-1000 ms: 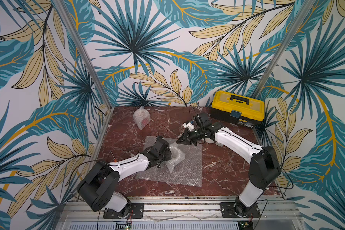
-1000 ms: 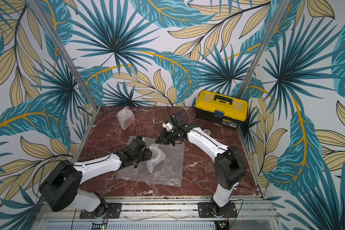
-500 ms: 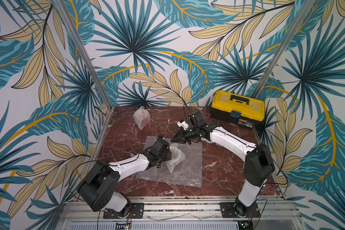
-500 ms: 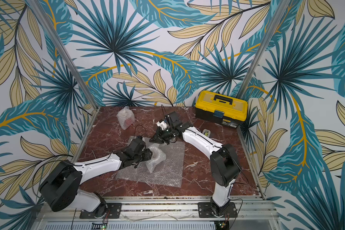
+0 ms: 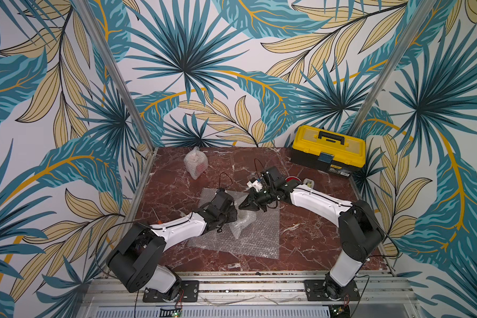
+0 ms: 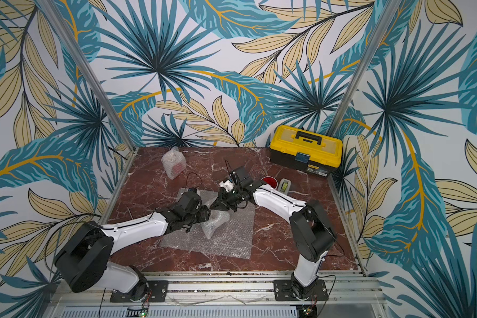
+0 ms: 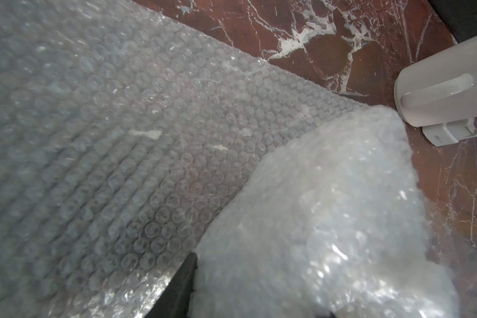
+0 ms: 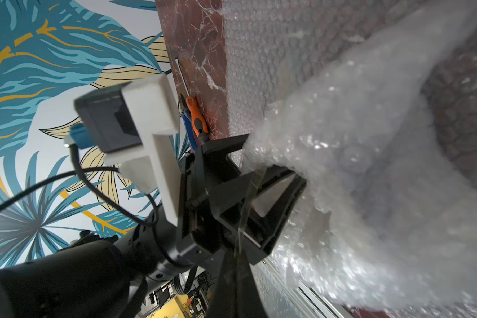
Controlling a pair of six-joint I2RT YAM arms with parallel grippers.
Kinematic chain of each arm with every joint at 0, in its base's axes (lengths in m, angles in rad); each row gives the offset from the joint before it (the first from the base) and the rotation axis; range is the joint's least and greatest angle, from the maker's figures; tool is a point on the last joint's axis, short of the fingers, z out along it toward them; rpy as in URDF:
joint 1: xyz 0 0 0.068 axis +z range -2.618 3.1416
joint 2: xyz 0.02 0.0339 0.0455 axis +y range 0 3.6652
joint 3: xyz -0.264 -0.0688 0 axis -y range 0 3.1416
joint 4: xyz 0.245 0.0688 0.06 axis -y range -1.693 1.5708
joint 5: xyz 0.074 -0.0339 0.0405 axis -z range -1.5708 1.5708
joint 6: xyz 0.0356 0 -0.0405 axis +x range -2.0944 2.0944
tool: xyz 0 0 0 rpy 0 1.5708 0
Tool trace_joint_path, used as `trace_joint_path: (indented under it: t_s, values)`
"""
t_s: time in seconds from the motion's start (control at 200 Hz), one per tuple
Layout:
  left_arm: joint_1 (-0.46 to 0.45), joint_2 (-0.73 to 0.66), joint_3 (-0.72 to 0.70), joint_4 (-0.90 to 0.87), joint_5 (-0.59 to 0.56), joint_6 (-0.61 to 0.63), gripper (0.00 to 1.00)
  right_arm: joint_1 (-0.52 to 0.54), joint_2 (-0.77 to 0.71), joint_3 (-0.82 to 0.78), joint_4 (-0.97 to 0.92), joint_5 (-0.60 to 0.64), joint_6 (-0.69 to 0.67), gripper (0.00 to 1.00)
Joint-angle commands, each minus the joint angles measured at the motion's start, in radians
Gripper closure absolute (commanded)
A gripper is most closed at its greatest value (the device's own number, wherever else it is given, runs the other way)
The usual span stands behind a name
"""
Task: Wrap mugs in bubble wrap
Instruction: Stick the tape on the bubble wrap.
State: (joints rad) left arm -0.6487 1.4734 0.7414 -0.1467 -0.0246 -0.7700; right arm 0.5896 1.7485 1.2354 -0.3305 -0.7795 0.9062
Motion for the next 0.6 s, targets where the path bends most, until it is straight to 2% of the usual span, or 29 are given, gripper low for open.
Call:
trace_joint_path:
  t_s: [0.0, 0.591]
  values:
    - [-0.007, 0.008, -0.014, -0.013, 0.019, 0.014, 0.52, 0.01, -0.041, -0.047, 0.045, -0.012, 0.022, 1.0]
    - [-0.008, 0.015, -0.007, -0.013, 0.025, 0.016, 0.52, 0.025, -0.011, -0.077, -0.028, 0.031, -0.021, 1.0]
